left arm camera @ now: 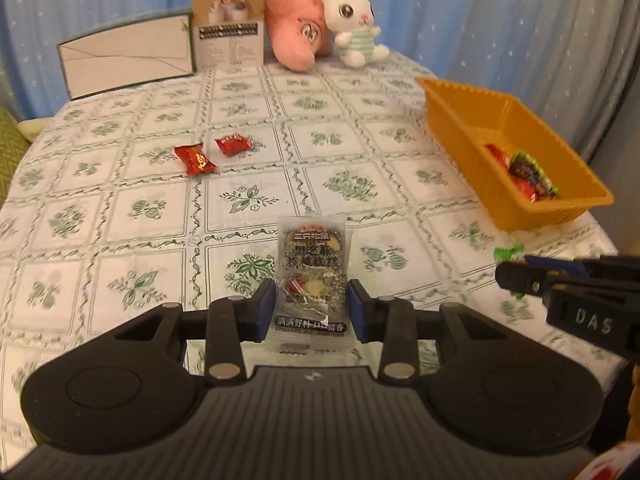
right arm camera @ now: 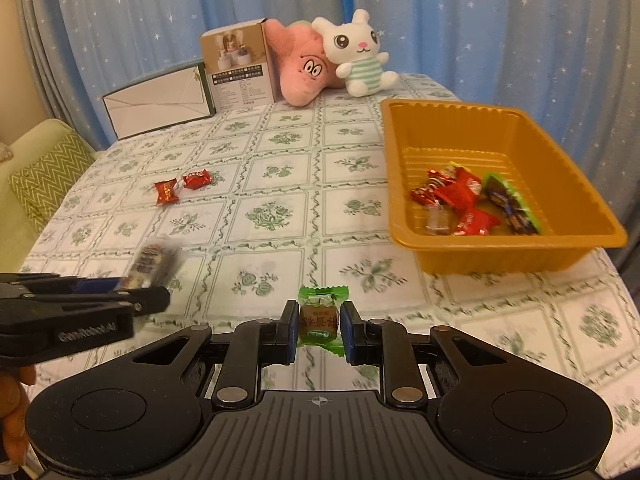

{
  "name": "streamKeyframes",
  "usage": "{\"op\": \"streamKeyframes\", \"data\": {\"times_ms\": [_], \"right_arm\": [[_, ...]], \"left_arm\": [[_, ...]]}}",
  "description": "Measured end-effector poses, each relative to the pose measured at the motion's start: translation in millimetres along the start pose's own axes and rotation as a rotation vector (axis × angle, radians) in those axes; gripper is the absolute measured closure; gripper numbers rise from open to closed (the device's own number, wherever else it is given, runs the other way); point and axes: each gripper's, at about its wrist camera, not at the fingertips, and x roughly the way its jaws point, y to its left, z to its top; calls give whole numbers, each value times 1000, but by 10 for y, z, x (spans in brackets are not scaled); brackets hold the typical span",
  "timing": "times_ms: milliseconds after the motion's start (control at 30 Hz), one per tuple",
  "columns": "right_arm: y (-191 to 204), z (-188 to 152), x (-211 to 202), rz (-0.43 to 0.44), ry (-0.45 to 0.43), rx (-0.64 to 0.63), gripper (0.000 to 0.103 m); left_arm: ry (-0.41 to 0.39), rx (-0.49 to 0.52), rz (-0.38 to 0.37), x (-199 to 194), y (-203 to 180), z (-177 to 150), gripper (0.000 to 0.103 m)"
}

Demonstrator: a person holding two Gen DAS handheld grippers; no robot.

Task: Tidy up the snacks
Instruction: 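Carry the nut packet and green-wrapped candy over the orange tray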

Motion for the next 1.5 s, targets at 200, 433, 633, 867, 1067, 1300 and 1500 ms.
{"op": "streamKeyframes", "data": {"times_ms": [200, 433, 633, 867, 1067, 1300, 1500], "right_arm": [[-91, -69, -313, -6, -24, 17, 81], [-201, -88, -603, -13, -38, 40, 81], [-288, -119, -767, -26, -44, 59, 81], [-394, -123, -879, -40, -55, 75, 81], [-505, -89, -927, -57, -65, 96, 81], [-693, -5, -968, -75, -85, 139, 81], [-919, 127, -985, -94, -108, 168, 81]], "left_arm": [[-38, -25, -17, -372, -179, 6, 68], [-63, -4, -31, -644, -415, -1, 68], [-74, 12, -43, -775, -533, -2, 68], [-81, 37, -60, -825, -667, 32, 68], [-79, 51, -79, -802, -772, 84, 68], [-79, 83, -106, -724, -968, 197, 68], [-80, 116, -141, -594, -1204, 357, 68]]}}
